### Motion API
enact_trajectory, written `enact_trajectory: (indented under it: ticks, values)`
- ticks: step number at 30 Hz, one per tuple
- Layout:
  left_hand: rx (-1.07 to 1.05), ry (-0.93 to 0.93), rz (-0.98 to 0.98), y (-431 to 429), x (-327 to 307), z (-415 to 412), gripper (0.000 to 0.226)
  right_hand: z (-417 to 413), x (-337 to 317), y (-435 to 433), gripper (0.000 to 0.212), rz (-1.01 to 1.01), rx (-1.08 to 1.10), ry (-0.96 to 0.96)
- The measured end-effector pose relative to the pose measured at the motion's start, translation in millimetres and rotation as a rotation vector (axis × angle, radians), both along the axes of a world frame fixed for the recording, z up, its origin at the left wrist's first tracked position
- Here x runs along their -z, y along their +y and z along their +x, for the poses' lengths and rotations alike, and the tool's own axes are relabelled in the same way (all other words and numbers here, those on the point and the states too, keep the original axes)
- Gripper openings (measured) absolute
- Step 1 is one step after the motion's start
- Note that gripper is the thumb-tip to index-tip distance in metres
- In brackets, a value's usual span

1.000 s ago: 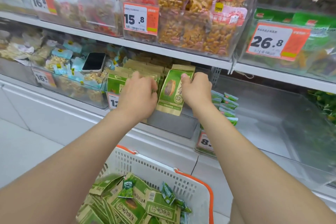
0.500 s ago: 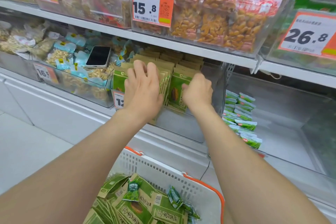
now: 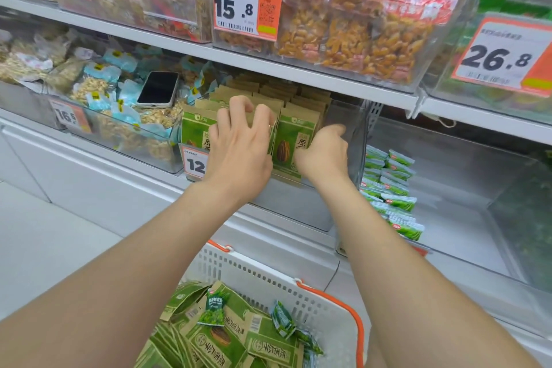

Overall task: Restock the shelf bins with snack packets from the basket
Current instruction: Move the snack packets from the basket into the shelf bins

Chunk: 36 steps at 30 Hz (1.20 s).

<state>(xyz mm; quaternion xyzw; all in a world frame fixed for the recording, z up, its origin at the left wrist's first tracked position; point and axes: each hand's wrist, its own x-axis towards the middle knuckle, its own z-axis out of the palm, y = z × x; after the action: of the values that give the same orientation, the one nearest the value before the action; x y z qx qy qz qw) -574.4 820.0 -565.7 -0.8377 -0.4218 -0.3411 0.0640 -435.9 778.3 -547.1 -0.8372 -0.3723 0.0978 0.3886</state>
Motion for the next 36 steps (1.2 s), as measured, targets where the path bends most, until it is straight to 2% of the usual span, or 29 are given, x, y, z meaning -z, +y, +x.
enact_trajectory:
  ticks: [4, 5, 7, 10, 14, 16, 19, 21, 24, 26, 28, 30, 33, 36]
  values:
    - [0.059, -0.042, 0.041, -17, -9, -6, 0.032, -12, -18, -35, 0.010, -0.044, -0.163, -0.395]
    - [0.077, -0.035, -0.025, -20, -8, -8, 0.024, -17, -23, -43, 0.006, -0.029, -0.202, -0.485]
    - [0.076, 0.046, -0.193, -27, 0, -13, 0.014, -26, -28, -59, 0.013, -0.018, -0.278, -0.579]
    - [0.105, 0.406, -0.386, -48, 19, -15, 0.011, -35, -21, -85, 0.018, -0.156, -0.502, -0.555]
    - [0.253, 0.896, -0.627, -70, 68, -5, 0.029, -28, 15, -111, 0.014, -0.492, -0.736, -0.643]
    - [0.332, 1.066, -0.680, -75, 102, 1, 0.031, -23, 36, -124, 0.017, -0.656, -0.795, -0.675]
    - [0.369, 1.241, -0.706, -86, 152, 8, 0.022, -15, 69, -139, 0.032, -0.849, -0.884, -0.673]
    - [0.380, 1.281, -0.731, -93, 181, 12, 0.027, -9, 86, -143, 0.027, -0.926, -0.910, -0.659]
    - [0.414, 1.263, -0.792, -107, 205, 19, 0.063, 1, 96, -145, 0.016, -0.995, -0.948, -0.630]
    - [0.468, 1.249, -0.799, -116, 214, 25, 0.087, 5, 99, -143, 0.017, -0.995, -0.976, -0.606]
    - [0.507, 1.247, -0.810, -118, 222, 31, 0.095, 8, 102, -140, 0.016, -0.986, -0.998, -0.579]
    - [0.496, 1.262, -0.836, -117, 227, 38, 0.090, 10, 106, -137, 0.010, -0.972, -1.012, -0.573]
    - [0.470, 1.276, -0.907, -120, 223, 47, 0.068, 12, 109, -135, 0.008, -0.933, -1.024, -0.572]
    - [0.447, 1.214, -0.886, -120, 226, 53, 0.055, 15, 111, -135, 0.016, -0.929, -1.030, -0.569]
